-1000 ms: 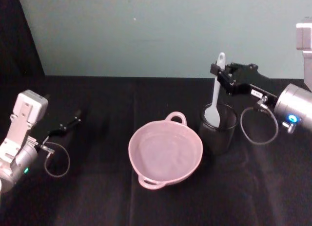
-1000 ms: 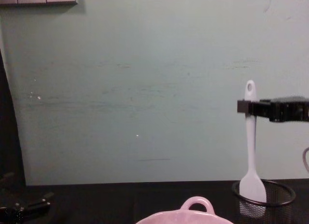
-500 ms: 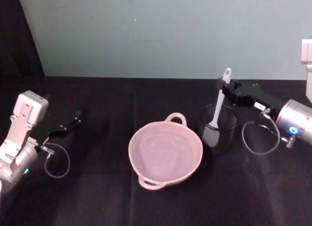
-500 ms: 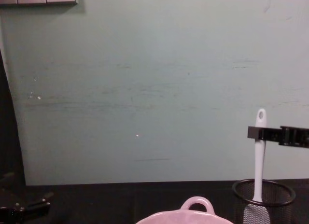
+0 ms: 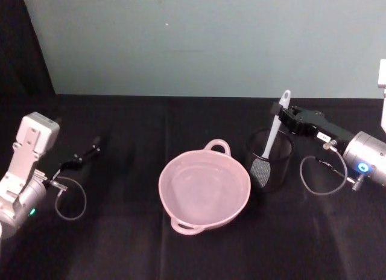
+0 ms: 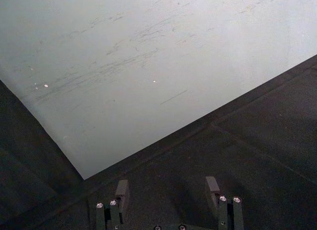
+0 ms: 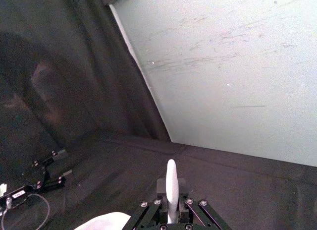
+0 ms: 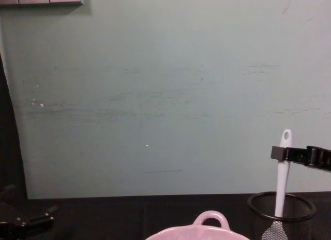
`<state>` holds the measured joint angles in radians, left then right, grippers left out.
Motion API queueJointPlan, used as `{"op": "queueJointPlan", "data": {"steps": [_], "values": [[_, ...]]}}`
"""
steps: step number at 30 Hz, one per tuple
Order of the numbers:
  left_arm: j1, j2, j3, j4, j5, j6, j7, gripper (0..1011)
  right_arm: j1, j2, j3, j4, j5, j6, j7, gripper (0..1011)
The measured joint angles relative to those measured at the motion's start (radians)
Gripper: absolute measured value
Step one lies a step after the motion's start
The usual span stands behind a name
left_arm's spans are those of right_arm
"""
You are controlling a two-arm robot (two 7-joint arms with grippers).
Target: Use the one hand to pick up the spoon and stir the clear water in the bowl.
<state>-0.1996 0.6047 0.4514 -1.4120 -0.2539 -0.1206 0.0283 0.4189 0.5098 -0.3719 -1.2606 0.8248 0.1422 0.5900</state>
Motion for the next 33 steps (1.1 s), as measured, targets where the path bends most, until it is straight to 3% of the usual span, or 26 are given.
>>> {"op": "queueJointPlan", "data": {"steps": [4,6,8,10,17,23,33], "values": [[0.0,0.0,0.0,0.0,0.0,0.0,0.0,1005,-0.004,0.0,-0.001,0.008,0.01,-0.003,-0.005,142],[0.0,0.0,0.0,0.0,0.0,0.0,0.0,1005,-0.006,0.001,-0.002,0.009,0.015,-0.004,-0.012,236],[0.0,0.0,0.0,0.0,0.0,0.0,0.0,1005,-0.008,0.003,-0.002,0.009,0.018,-0.005,-0.016,256],[0.0,0.0,0.0,0.0,0.0,0.0,0.0,1005,-0.011,0.007,-0.003,0.007,0.022,-0.006,-0.02,354],[0.0,0.0,0.0,0.0,0.0,0.0,0.0,1005,-0.02,0.018,-0.006,0.006,0.028,-0.006,-0.031,528],[0.0,0.0,0.0,0.0,0.0,0.0,0.0,1005,-0.029,0.033,-0.011,0.002,0.018,-0.003,-0.054,773],[0.0,0.0,0.0,0.0,0.0,0.0,0.0,1005,-0.042,0.041,-0.004,0.001,-0.009,-0.022,-0.079,1002]]}}
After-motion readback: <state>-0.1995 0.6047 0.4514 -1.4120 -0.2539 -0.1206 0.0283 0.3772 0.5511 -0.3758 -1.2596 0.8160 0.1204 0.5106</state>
